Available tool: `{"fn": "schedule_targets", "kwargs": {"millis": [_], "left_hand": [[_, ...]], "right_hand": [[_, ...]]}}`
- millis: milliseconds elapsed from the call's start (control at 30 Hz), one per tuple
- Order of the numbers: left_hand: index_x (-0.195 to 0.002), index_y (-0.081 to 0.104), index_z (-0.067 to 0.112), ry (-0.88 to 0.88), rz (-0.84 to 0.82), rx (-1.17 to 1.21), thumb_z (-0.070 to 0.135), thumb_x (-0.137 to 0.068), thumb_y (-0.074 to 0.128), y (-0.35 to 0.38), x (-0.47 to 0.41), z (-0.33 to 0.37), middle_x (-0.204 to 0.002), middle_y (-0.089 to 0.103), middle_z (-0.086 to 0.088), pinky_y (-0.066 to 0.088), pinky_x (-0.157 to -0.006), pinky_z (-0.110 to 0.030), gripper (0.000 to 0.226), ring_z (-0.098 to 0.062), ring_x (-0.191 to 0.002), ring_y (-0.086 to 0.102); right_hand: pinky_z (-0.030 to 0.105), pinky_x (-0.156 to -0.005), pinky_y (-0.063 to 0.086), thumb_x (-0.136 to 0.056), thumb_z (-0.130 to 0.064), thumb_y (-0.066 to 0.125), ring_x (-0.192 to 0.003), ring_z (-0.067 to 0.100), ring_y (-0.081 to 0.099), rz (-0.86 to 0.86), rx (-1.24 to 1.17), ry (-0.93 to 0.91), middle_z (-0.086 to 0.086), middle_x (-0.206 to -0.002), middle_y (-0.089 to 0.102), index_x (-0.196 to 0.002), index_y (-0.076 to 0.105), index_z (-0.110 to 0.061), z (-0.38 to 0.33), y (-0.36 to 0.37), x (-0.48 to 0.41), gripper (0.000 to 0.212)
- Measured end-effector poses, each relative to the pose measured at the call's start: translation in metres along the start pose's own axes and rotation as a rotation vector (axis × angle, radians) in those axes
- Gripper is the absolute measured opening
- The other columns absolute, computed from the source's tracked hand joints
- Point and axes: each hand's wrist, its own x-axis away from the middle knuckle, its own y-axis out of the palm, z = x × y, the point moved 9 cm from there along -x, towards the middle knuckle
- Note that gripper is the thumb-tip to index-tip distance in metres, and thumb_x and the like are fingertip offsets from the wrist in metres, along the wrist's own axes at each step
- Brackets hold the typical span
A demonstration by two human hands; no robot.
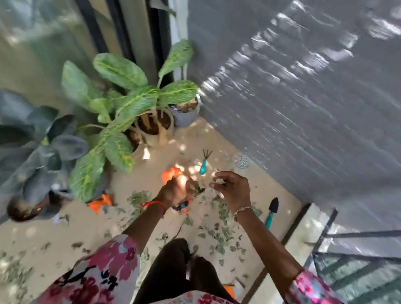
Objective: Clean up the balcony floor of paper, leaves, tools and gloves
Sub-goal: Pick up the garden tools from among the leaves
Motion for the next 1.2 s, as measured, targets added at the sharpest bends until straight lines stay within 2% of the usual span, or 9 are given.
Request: {"fn": "schedule_targets", "kwargs": {"millis": [133, 233, 367, 467, 600, 733, 833, 1033, 1200], "left_hand": [[-0.126, 0.051, 0.0, -0.079, -0.115, 0.121, 0.009, -0.081, 0.071, -0.009, 0.055, -0.049, -0.106, 0.062, -0.019, 0.043, -0.062, -0.013, 0.05, -0.018, -0.079, 0.057], [-0.117, 0.06, 0.004, -0.078, -0.003, 0.199, 0.016, -0.079, 0.074, -0.031, 0.101, -0.09, -0.111, 0.063, -0.012, 0.039, -0.07, -0.014, 0.042, -0.017, -0.092, 0.059], [-0.078, 0.064, 0.003, -0.114, 0.228, 0.488, 0.011, -0.076, 0.076, -0.068, 0.155, -0.165, -0.071, 0.064, -0.002, 0.043, -0.062, -0.022, 0.015, -0.005, -0.063, 0.055], [-0.059, 0.054, 0.014, -0.198, 0.357, 0.747, -0.001, -0.083, 0.066, -0.091, 0.209, -0.237, -0.058, 0.066, 0.007, 0.048, -0.052, -0.024, 0.03, -0.004, -0.054, 0.063], [-0.076, 0.058, 0.006, -0.284, 0.552, 1.054, -0.014, -0.086, 0.052, -0.118, 0.304, -0.336, -0.058, 0.069, 0.006, 0.05, -0.051, -0.02, 0.023, -0.005, -0.051, 0.064], [-0.096, 0.059, 0.008, -0.312, 0.736, 1.256, -0.015, -0.087, 0.047, -0.137, 0.403, -0.429, -0.067, 0.071, 0.0, 0.056, -0.057, -0.025, 0.028, -0.011, -0.062, 0.069], [-0.092, 0.062, 0.007, -0.336, 0.871, 1.285, -0.015, -0.086, 0.049, -0.143, 0.464, -0.476, -0.065, 0.071, 0.003, 0.056, -0.062, -0.025, 0.026, -0.009, -0.063, 0.068], [-0.091, 0.067, -0.002, -0.491, 1.103, 1.398, -0.013, -0.084, 0.057, -0.122, 0.545, -0.555, -0.06, 0.07, 0.003, 0.057, -0.061, -0.021, 0.016, -0.007, -0.057, 0.067], [-0.092, 0.07, -0.003, -0.593, 1.196, 1.436, -0.011, -0.084, 0.056, -0.112, 0.586, -0.616, -0.073, 0.071, -0.008, 0.058, -0.068, -0.026, 0.018, -0.014, -0.068, 0.067]], "right_hand": [[0.015, -0.057, 0.05, -0.064, 0.027, 0.064, -0.055, -0.003, 0.058, -0.176, 0.024, -0.023, -0.009, -0.06, 0.065, -0.075, 0.064, -0.006, -0.018, 0.069, 0.029, 0.035], [0.013, -0.051, 0.047, -0.068, 0.025, 0.062, -0.053, -0.002, 0.057, -0.345, 0.115, 0.027, -0.005, -0.062, 0.062, -0.093, 0.062, 0.006, -0.017, 0.139, 0.052, 0.031], [0.013, -0.053, 0.045, -0.068, 0.018, 0.066, -0.05, -0.008, 0.055, -0.537, 0.324, -0.071, 0.008, -0.076, 0.063, -0.091, 0.067, 0.007, -0.018, 0.244, 0.091, 0.026], [0.015, -0.06, 0.047, -0.069, 0.017, 0.066, -0.064, 0.002, 0.059, -0.661, 0.367, -0.107, 0.012, -0.084, 0.064, -0.093, 0.066, 0.01, -0.021, 0.329, 0.131, 0.025], [0.01, -0.058, 0.046, -0.069, 0.02, 0.064, -0.056, -0.005, 0.057, -0.834, 0.377, -0.124, 0.012, -0.083, 0.063, -0.091, 0.064, 0.012, -0.017, 0.45, 0.204, 0.023], [0.024, -0.061, 0.046, -0.066, 0.023, 0.063, -0.056, -0.005, 0.056, -1.058, 0.464, -0.162, 0.009, -0.079, 0.065, -0.076, 0.066, -0.004, -0.002, 0.569, 0.294, 0.029], [0.017, -0.061, 0.048, -0.065, 0.02, 0.067, -0.055, -0.008, 0.057, -1.218, 0.509, -0.184, 0.024, -0.089, 0.066, -0.087, 0.066, 0.003, 0.008, 0.631, 0.358, 0.028], [0.026, -0.082, 0.046, -0.068, 0.012, 0.071, -0.102, 0.024, 0.059, -1.557, 0.721, -0.283, 0.012, -0.107, 0.062, -0.109, 0.064, 0.002, 0.03, 0.715, 0.473, 0.043], [0.014, -0.065, 0.047, -0.071, 0.003, 0.074, -0.081, 0.016, 0.059, -1.664, 0.854, -0.389, 0.017, -0.102, 0.069, -0.097, 0.071, 0.001, 0.049, 0.779, 0.527, 0.026]]}}
